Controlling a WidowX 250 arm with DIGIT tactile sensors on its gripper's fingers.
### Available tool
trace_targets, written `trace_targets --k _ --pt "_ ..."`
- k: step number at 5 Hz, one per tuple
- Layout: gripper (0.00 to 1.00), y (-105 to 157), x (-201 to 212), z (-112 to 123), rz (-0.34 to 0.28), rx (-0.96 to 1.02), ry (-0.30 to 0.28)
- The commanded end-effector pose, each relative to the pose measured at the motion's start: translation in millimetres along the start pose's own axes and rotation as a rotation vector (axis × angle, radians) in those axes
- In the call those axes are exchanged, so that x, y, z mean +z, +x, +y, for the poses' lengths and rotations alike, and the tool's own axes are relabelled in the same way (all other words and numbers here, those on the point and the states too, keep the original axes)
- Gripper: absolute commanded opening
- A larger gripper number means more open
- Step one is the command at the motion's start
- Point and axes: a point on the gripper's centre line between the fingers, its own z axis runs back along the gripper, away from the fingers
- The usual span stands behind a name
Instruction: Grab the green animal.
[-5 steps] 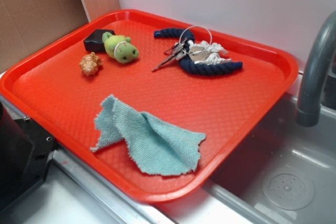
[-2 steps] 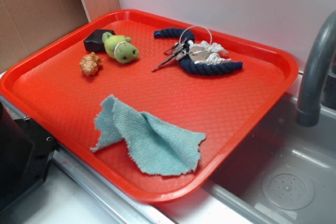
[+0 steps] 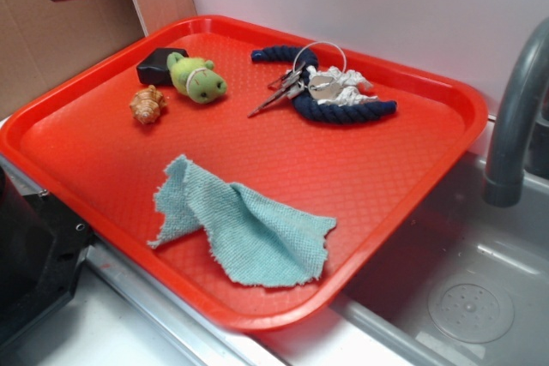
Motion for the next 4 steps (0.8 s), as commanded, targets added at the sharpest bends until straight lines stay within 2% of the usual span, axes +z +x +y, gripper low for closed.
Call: trace_targets --k 1,2,3,4 --pt "1.00 5 7 2 -0.021 -0.006 -0.011" --pt "1.00 23 -33 2 -0.051 0.231 0.027" --pt "1.00 41 -53 -1 -0.072 0.408 0.029" --pt "1.00 49 -75 -1 -0.060 0.522 0.042"
